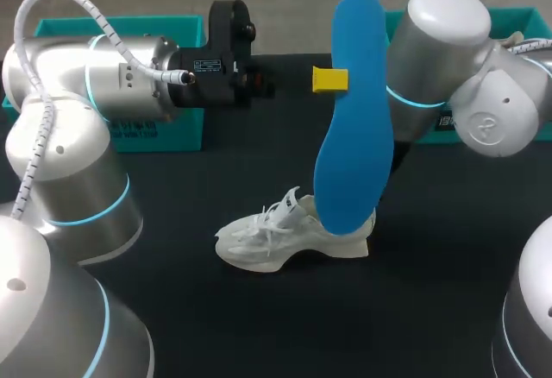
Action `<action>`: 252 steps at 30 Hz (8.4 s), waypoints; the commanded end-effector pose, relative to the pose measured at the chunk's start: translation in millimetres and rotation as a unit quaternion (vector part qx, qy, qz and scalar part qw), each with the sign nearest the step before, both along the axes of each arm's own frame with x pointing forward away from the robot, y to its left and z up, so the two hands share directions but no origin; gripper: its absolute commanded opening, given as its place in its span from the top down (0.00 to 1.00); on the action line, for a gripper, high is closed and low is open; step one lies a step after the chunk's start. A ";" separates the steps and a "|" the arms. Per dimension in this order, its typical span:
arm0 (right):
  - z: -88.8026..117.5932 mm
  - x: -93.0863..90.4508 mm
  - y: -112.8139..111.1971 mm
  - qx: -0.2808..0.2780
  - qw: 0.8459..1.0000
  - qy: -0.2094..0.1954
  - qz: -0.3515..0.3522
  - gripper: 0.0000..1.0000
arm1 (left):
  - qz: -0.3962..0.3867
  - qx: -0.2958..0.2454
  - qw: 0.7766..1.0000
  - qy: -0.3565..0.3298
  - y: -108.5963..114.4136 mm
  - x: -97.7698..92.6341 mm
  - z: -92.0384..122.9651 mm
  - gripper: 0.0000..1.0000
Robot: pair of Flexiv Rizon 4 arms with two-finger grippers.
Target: Take the shoe out of the shoebox, open the shoe tongue, remove and reinsert the insole, then place the shoe into the shoebox
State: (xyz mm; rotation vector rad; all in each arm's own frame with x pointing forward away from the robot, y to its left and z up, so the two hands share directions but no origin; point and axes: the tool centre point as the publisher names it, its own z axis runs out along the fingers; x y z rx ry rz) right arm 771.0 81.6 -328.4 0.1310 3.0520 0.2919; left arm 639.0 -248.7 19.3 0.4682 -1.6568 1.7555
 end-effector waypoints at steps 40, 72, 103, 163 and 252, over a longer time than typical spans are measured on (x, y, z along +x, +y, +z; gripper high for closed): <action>-60.3 17.1 36.2 -0.004 0.996 0.056 0.074 1.00 | 0.001 -0.001 1.000 0.000 -0.2 -0.9 -1.2 1.00; -12.7 -15.9 28.1 0.217 0.881 0.127 -0.400 1.00 | 0.001 -0.001 1.000 0.000 -0.2 -0.9 -1.2 1.00; -34.1 -13.7 25.6 0.188 0.753 0.017 -0.630 1.00 | 0.001 -0.001 1.000 0.000 -0.2 -0.9 -1.2 1.00; 11.4 -38.8 22.4 0.268 0.650 0.225 -0.675 0.00 | 0.001 -0.001 1.000 0.000 -0.2 -0.9 -1.2 1.00; 191.1 16.4 -30.1 0.482 0.582 0.451 -0.475 0.00 | 0.097 -0.070 0.760 -0.639 13.0 65.6 -75.7 1.00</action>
